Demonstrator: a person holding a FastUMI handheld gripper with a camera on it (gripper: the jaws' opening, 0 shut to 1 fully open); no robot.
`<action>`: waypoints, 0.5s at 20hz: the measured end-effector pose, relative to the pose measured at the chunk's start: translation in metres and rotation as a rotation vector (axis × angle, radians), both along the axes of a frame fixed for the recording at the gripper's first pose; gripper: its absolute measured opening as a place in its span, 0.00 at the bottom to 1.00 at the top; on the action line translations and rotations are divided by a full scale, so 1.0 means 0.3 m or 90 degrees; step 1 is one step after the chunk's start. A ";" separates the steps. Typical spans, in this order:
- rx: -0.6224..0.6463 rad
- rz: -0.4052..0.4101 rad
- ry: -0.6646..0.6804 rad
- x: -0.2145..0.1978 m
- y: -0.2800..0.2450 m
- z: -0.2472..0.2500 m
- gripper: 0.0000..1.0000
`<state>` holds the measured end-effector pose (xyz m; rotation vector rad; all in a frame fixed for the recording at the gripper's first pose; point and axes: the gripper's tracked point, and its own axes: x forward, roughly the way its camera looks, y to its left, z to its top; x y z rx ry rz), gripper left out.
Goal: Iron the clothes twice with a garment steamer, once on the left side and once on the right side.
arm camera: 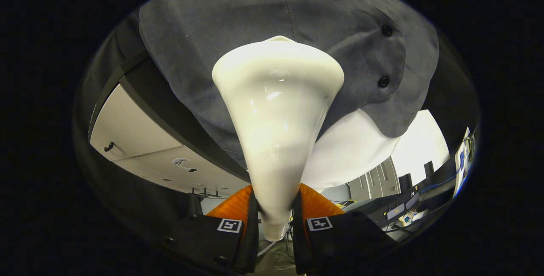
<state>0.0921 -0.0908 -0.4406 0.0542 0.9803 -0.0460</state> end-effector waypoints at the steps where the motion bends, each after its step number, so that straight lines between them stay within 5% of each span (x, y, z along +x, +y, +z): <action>1: 0.000 0.000 0.003 -0.005 -0.005 -0.011 0.42; 10: 0.005 0.004 0.012 -0.037 -0.007 -0.027 0.42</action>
